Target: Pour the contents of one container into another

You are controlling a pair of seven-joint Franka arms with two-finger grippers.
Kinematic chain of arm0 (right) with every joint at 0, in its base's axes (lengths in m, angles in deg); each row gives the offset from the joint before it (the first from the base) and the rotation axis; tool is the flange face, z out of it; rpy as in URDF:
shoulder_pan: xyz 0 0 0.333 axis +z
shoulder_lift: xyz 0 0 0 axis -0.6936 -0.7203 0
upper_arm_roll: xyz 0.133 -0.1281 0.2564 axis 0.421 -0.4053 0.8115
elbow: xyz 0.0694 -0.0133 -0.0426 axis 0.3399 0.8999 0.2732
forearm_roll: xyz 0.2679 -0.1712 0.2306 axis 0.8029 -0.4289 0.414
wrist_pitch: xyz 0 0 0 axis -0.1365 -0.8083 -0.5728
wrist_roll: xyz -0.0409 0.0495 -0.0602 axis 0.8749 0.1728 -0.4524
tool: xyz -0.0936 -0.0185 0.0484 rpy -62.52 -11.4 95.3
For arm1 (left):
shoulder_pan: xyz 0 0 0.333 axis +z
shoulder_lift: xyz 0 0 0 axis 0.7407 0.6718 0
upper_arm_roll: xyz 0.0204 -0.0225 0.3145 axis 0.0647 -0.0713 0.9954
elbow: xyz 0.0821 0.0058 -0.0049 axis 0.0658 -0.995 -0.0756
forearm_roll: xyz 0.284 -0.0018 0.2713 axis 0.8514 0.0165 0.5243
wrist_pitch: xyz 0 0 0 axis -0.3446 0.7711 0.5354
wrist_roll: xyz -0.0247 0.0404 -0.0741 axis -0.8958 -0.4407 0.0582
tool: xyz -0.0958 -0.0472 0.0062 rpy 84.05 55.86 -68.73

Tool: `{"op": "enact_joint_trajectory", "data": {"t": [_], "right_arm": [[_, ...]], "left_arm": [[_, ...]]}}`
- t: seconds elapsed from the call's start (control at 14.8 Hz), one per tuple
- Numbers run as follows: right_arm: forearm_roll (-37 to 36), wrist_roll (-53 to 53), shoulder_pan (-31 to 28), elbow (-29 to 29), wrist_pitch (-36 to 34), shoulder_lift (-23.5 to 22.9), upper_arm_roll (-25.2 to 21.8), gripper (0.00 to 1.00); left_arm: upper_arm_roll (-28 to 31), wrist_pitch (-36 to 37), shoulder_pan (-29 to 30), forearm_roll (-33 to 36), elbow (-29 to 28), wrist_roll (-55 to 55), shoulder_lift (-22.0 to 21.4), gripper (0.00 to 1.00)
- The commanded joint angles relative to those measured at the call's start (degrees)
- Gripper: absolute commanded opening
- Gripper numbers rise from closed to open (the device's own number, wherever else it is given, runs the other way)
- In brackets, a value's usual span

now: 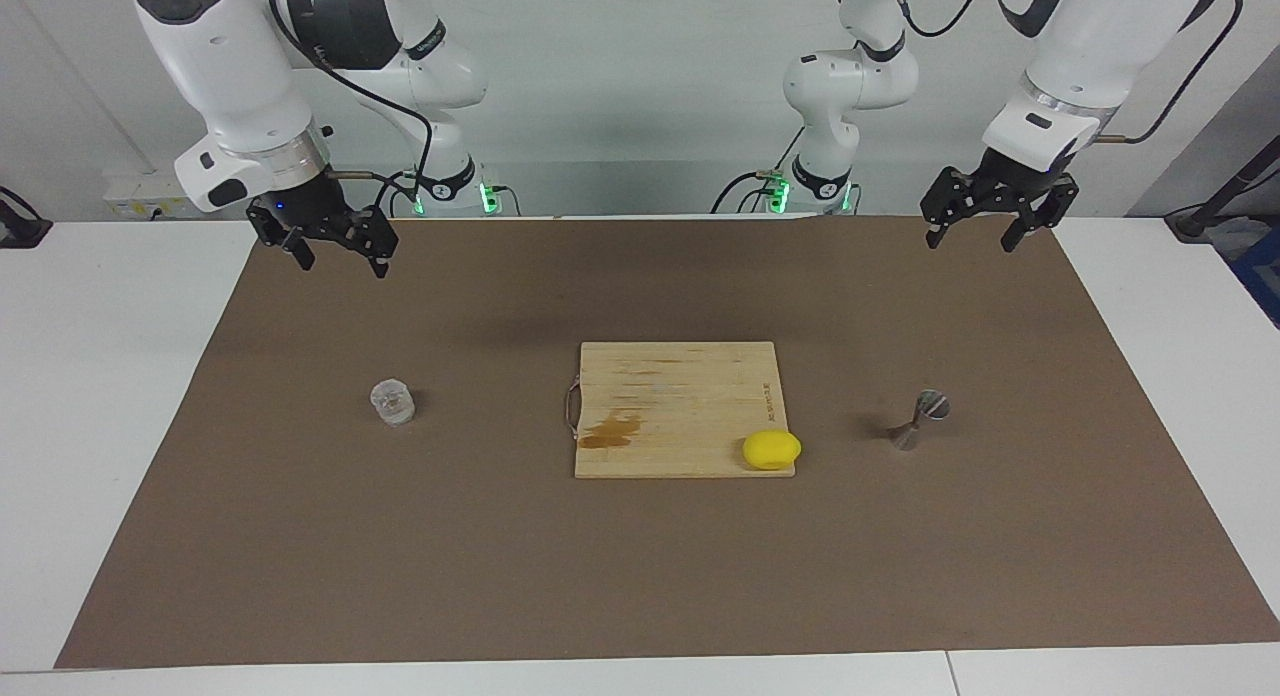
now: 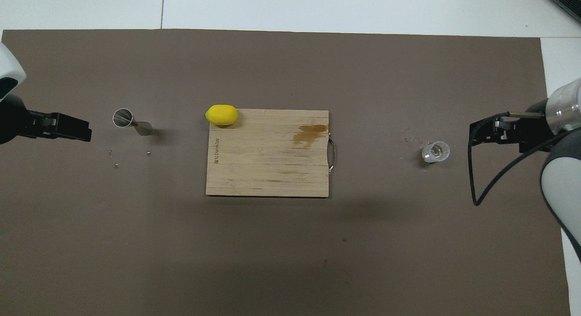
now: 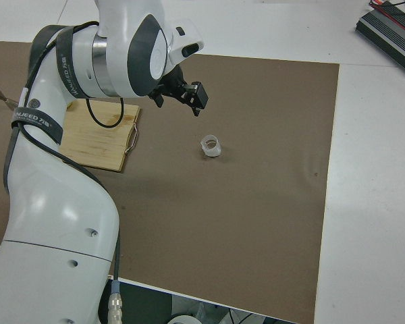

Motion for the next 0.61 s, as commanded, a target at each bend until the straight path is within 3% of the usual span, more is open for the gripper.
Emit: {"op": "enact_joint_trajectory", "data": {"t": [0.0, 0.54], "right_arm": [[1.41, 1.37, -0.88, 1.08, 0.11, 1.09, 0.32, 1.00], [1.41, 1.37, -0.88, 1.08, 0.03, 1.00, 0.32, 1.00]], "left_arm": [[-0.01, -0.57, 0.23, -0.76, -0.40, 0.87, -0.22, 1.00], [-0.01, -6.02, -0.21, -0.67, -4.71, 0.95, -2.07, 1.00]]}}
